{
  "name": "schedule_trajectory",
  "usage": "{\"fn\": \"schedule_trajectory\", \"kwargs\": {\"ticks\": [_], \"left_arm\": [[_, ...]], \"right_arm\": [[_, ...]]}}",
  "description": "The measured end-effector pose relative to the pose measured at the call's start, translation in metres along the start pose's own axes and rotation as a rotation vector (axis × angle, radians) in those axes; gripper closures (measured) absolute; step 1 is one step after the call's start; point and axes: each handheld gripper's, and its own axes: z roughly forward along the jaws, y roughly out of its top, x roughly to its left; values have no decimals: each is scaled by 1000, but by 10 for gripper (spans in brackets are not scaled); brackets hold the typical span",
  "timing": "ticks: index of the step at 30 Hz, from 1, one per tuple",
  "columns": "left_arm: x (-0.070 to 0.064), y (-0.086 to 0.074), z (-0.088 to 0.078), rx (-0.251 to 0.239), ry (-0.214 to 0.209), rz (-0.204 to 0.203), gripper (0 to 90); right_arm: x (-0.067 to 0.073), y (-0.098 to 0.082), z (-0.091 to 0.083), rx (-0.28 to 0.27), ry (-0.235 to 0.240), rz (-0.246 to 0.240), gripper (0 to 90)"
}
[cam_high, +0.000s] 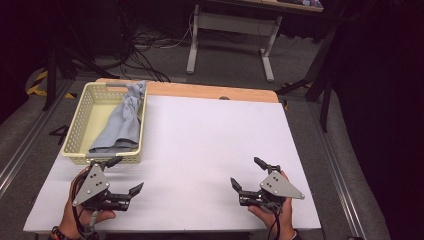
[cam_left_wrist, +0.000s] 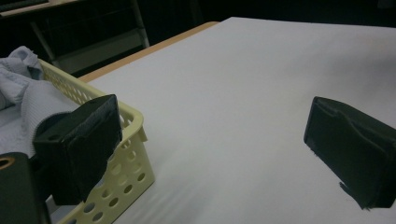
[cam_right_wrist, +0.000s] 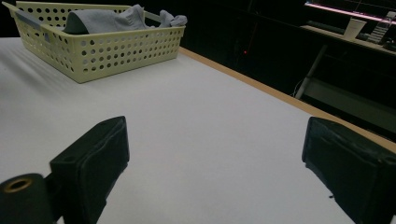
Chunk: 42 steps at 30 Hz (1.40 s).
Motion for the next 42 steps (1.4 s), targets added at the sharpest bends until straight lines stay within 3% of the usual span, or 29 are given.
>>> {"fn": "schedule_trajectory", "kwargs": {"ticks": [7,9,13,15,16,18,20,23,24,25,27,29,31,32,34,35,38,42], "left_arm": [[1,-2,1,-1,-18,-38,59],[0,-3,-5,-5,32,-29,73],[5,-1,-11,-17,48,-44,96],[8,0,-12,-4,50,-65,114],[12,3,-13,57,64,-75,118],[13,5,-13,74,61,-75,112],[17,10,-14,93,69,-66,100],[27,23,-14,113,103,-83,98],[35,34,-14,119,134,-82,94],[35,34,-14,119,134,-82,92],[49,49,-12,122,145,-89,89],[65,62,-4,160,117,-115,64],[86,76,14,230,115,-132,64],[86,76,14,230,115,-132,64],[100,83,29,274,123,-138,63],[114,87,45,334,129,-157,64],[128,88,70,420,156,-153,65],[148,82,100,538,190,-185,68]], "right_arm": [[-2,-4,1,16,22,16,78],[-1,-3,3,16,24,11,77],[0,-4,5,16,37,14,77],[1,-5,6,25,40,9,77],[1,-7,7,32,43,11,77],[0,-8,8,36,45,12,76],[0,-8,8,40,46,13,76],[-1,-11,10,59,36,-2,85],[-1,-12,11,64,42,10,85],[-1,-12,11,64,42,10,85],[-1,-14,13,74,43,10,85],[0,-15,15,86,48,4,83],[1,-15,15,91,51,1,83],[1,-16,16,93,51,2,83],[1,-16,17,98,52,5,83],[1,-17,18,108,53,3,82],[1,-17,17,105,42,-5,94],[-1,-17,15,100,36,-6,91]]}}
